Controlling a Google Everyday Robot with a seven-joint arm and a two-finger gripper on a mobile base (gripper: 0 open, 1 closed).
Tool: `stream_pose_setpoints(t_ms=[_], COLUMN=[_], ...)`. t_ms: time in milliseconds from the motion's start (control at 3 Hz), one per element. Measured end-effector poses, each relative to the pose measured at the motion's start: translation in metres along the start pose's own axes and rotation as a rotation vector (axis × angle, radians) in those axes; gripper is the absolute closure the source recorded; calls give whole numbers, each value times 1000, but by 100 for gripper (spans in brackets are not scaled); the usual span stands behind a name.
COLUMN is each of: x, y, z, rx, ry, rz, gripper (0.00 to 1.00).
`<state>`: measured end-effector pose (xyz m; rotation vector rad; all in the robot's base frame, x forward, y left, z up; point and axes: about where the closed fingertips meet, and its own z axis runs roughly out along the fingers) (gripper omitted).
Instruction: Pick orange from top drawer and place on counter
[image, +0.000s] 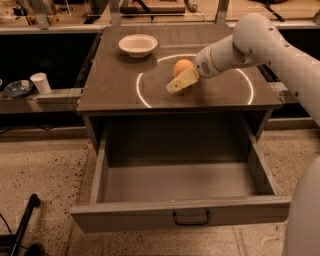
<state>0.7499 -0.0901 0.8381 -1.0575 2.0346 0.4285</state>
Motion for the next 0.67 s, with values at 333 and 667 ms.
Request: stream_pose_setpoints(t_ms=[333,667], x=[-10,-9], y=[21,25], z=[-41,-53], rx=[-54,-59], ry=[-107,-140], rz=[-89,-183], gripper=[0,0])
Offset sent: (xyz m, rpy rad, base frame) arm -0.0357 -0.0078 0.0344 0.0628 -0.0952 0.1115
